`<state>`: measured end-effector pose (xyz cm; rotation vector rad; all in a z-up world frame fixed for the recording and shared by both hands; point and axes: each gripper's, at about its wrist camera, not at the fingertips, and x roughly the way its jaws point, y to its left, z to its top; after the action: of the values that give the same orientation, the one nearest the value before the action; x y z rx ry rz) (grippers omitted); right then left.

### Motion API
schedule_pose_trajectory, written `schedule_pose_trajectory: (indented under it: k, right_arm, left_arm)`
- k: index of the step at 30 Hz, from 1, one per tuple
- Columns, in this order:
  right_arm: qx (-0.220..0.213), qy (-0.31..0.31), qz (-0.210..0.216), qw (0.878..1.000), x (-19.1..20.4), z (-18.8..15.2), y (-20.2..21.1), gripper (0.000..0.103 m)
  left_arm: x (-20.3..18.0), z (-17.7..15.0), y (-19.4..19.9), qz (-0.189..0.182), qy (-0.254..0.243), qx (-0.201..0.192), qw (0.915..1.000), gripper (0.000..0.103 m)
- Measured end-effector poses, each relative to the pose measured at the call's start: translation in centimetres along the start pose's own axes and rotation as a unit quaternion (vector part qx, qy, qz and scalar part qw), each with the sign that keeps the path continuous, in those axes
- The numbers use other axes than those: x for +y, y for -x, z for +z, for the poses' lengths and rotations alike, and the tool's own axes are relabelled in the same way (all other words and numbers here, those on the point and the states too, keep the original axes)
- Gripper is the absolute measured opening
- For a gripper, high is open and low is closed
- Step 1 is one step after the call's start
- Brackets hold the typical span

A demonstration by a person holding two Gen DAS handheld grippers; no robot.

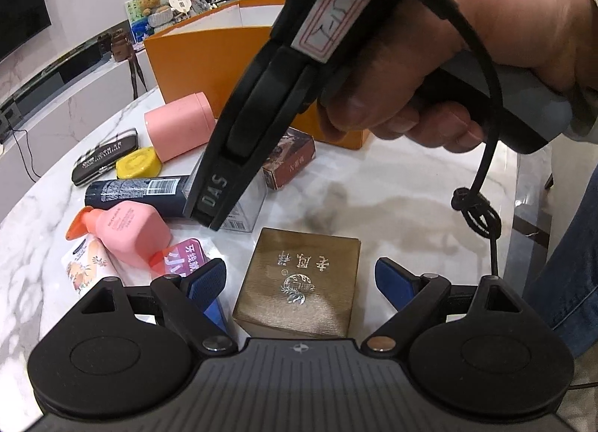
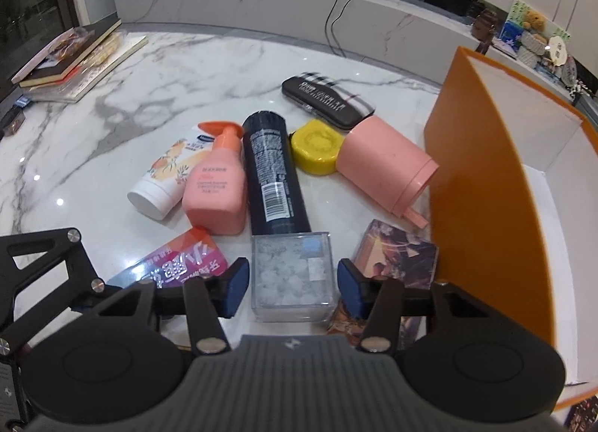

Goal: Organize rigid objects
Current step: 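Grasp the gold square box with the left tool while the right tool grasps the clear cube box, then carry the gold box with the left tool while the right tool carries the clear cube into the orange box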

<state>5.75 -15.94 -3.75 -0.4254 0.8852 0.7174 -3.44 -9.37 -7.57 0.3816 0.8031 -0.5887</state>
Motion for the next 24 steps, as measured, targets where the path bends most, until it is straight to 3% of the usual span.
schedule_pose_trajectory:
  k: [4,7,14,24]
  right_arm:
    - [0.012,0.006,0.0,1.0,0.2,-0.1,-0.7,0.051]
    - [0.017,0.006,0.001,1.0,0.2,-0.2,-1.1,0.049]
    - [0.024,0.004,0.007,1.0,0.1,-0.1,-1.7,0.049]
    - [0.025,0.0,0.013,1.0,-0.2,-0.1,-1.6,0.049]
  left_arm:
    - [0.3,-0.1,-0.3,-0.01,0.006,0.004,0.9999,0.103]
    - [0.1,-0.2,-0.5,-0.013,0.006,0.013,0.9998,0.088]
    - [0.4,-0.5,-0.7,-0.013,0.014,0.024,0.9995,0.076]
    - [1.3,-0.1,1.2,0.016,0.038,0.017,0.999,0.07]
